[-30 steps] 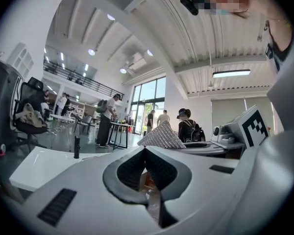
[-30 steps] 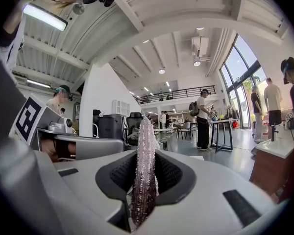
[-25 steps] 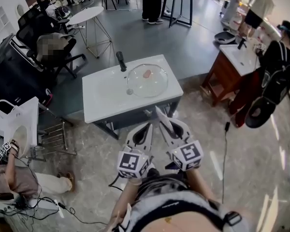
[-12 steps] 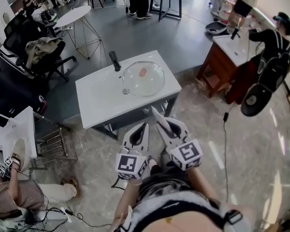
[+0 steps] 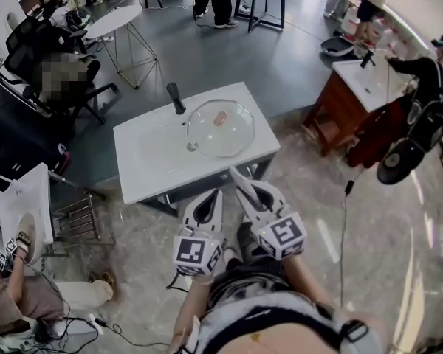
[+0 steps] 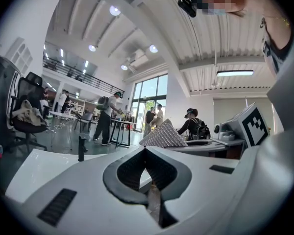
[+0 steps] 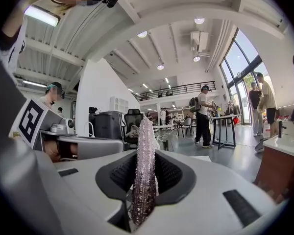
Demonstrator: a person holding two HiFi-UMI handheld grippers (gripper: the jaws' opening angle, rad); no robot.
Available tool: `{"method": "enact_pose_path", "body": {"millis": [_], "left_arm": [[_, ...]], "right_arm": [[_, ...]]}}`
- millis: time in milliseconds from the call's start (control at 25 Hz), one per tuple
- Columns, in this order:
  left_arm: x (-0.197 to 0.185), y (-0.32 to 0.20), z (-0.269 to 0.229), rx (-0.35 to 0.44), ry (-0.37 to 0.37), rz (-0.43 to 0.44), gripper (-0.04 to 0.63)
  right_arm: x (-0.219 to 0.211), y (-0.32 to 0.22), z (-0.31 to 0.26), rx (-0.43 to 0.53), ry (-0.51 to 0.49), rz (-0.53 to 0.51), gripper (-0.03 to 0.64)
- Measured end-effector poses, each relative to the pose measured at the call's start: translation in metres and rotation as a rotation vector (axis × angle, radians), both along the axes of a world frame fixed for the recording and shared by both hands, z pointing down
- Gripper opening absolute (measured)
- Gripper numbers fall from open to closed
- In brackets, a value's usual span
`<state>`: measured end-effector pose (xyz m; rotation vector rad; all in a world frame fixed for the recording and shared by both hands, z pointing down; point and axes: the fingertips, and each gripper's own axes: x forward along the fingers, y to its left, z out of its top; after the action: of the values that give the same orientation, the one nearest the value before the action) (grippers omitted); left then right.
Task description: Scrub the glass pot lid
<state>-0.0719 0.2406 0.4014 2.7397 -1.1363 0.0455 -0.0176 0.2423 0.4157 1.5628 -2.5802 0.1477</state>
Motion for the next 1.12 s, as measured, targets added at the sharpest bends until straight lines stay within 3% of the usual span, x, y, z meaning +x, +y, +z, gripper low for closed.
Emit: {"method": "enact_pose_path", "body": {"millis": [480,600,1120], "left_arm": [[0.062,-0.092,-0.013,0.004,-0.012,-0.033,-0.005],[0.076,-0.106,-0.014,-0.001,-0.015,-0.044,-0.005],[0.102,-0.139,-0.010,-0.011,-0.029,-0.129,-0.005]], "right_arm": [[0.053,-0.096,-0.017,-0.015,-0.024,-0.047,0.083],[0.070,-0.114,-0.017,0.021,-0.018,-0.061,0.083],[0.093,-0.152,-0.011,0.015,-0.037,-0.151,0.083]]}}
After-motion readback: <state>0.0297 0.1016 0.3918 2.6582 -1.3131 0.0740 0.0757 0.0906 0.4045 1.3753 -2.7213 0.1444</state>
